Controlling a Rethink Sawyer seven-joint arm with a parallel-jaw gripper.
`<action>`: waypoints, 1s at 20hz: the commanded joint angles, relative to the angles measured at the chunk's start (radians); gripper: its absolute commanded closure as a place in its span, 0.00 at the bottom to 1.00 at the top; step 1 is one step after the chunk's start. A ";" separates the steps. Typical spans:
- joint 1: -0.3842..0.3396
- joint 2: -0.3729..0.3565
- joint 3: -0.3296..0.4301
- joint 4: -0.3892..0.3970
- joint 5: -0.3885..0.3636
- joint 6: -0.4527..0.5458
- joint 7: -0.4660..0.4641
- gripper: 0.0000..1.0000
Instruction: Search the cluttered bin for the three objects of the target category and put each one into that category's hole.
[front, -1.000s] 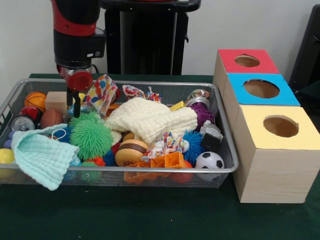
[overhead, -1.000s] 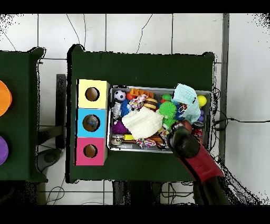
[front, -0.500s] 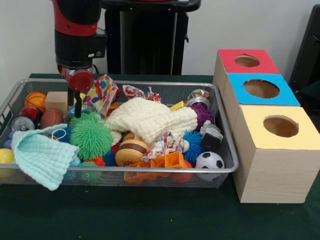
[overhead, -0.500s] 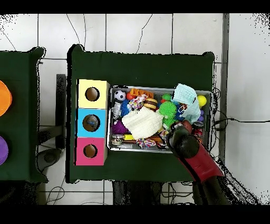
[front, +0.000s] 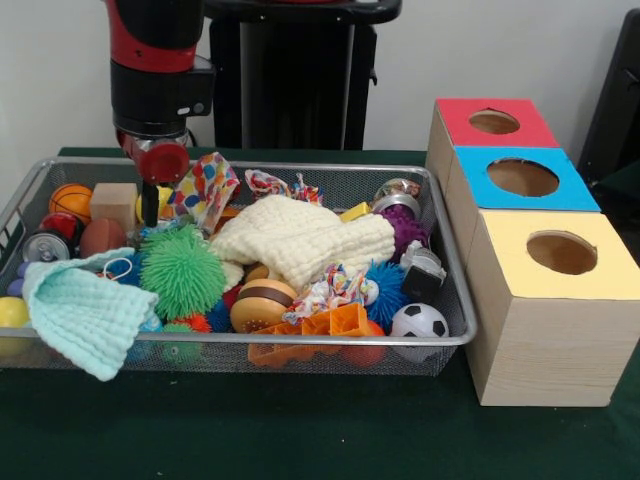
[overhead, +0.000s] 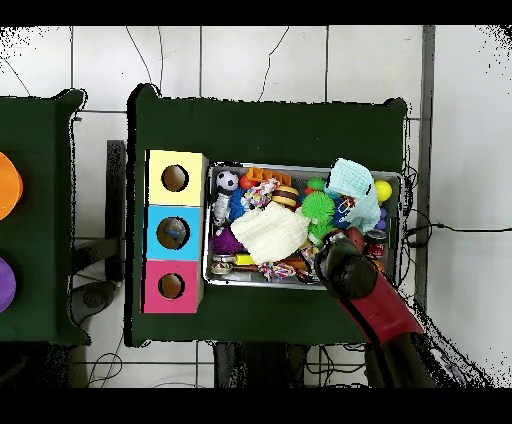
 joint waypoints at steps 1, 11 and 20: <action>-0.012 0.023 0.101 -0.038 0.033 0.041 0.186 1.00; -0.019 0.016 0.106 -0.025 0.015 0.015 0.182 0.00; -0.019 0.016 0.102 -0.030 0.010 0.030 0.168 0.00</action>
